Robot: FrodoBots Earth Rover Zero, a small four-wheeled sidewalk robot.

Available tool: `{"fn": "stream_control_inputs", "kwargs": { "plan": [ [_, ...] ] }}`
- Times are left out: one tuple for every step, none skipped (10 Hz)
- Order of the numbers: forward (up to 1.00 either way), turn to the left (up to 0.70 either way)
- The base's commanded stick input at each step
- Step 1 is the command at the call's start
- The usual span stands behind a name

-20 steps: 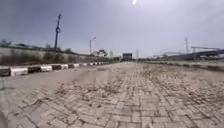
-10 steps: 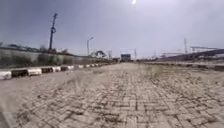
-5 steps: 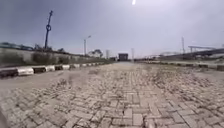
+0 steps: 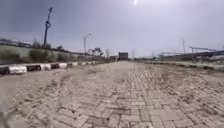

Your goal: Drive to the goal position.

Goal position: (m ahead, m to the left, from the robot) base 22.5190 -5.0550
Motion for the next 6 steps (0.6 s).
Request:
{"fn": "stream_control_inputs", "kwargs": {
  "plan": [
    [1.0,-0.2],
    [1.0,-0.16],
    [1.0,-0.08],
    [1.0,0.0],
    [1.0,0.0],
    [1.0,0.0]
  ]
}}
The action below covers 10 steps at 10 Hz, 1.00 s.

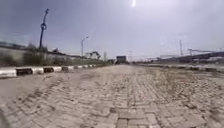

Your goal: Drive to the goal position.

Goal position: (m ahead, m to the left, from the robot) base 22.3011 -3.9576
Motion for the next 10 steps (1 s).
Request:
{"fn": "stream_control_inputs", "kwargs": {
  "plan": [
    [1.0,0.0],
    [1.0,0.0],
    [1.0,0.0],
    [1.0,0.0],
    [1.0,0.0],
    [1.0,0.0],
    [1.0,0.0],
    [1.0,0.0],
    [1.0,0.0],
    [1.0,0.0]
  ]
}}
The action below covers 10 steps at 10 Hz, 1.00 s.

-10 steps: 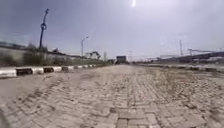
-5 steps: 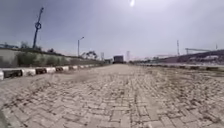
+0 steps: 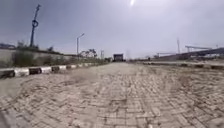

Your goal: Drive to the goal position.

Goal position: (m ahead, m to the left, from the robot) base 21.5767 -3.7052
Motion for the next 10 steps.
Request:
{"fn": "stream_control_inputs", "kwargs": {
  "plan": [
    [1.0,0.0],
    [1.0,0.0],
    [1.0,0.0],
    [1.0,0.0],
    [1.0,0.0],
    [1.0,0.0],
    [1.0,0.0],
    [1.0,0.0],
    [1.0,0.0],
    [1.0,0.0]
  ]
}}
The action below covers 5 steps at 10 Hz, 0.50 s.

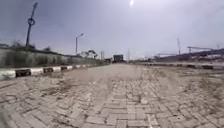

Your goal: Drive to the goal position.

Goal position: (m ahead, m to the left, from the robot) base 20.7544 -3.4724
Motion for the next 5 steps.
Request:
{"fn": "stream_control_inputs", "kwargs": {
  "plan": [
    [1.0,0.0],
    [1.0,0.0],
    [1.0,0.0],
    [1.0,0.0],
    [1.0,0.0]
  ]
}}
